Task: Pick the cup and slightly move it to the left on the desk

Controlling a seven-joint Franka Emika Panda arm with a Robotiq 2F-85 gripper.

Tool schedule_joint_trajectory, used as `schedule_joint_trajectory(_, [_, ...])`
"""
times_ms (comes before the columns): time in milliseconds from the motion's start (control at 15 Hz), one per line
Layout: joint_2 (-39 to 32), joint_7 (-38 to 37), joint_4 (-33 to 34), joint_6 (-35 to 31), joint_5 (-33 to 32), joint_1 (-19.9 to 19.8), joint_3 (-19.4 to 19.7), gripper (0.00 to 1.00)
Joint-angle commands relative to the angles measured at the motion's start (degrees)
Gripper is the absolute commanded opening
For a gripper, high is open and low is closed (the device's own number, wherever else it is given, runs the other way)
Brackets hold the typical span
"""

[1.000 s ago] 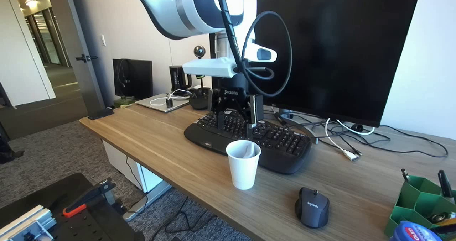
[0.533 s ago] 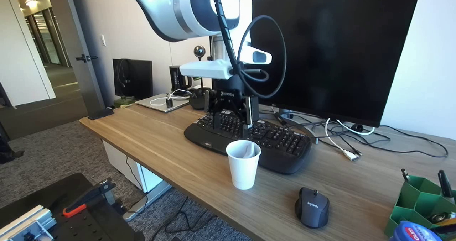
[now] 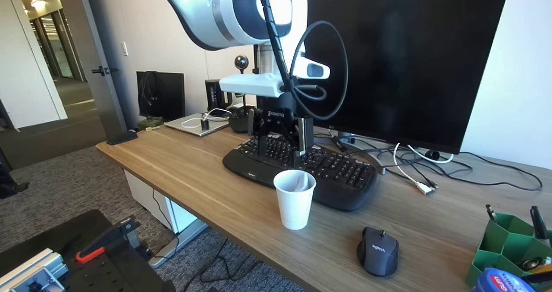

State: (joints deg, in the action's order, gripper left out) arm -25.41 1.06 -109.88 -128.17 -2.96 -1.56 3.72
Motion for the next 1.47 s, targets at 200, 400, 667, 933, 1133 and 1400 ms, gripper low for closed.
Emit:
schedule_joint_trajectory(200, [-0.6, -1.0, 0.4, 0.0, -1.0, -0.1, 0.0, 1.0])
schedule_joint_trajectory(400, [-1.3, -1.5, 0.9, -0.2, -1.0, -0.3, 0.4, 1.0])
schedule_joint_trajectory(667, [-2.4, -2.4, 1.7, -0.1, -1.3, -0.2, 0.9, 1.0])
schedule_joint_trajectory(933, [-3.9, -2.9, 3.0, -0.1, -1.6, -0.1, 1.0, 1.0])
schedule_joint_trajectory(1133, [-5.2, -3.5, 4.3, -0.1, -2.0, 0.1, 1.3, 1.0])
schedule_joint_trajectory(1400, [-6.3, -4.8, 5.7, -0.5, -2.1, 0.6, 1.2, 1.0])
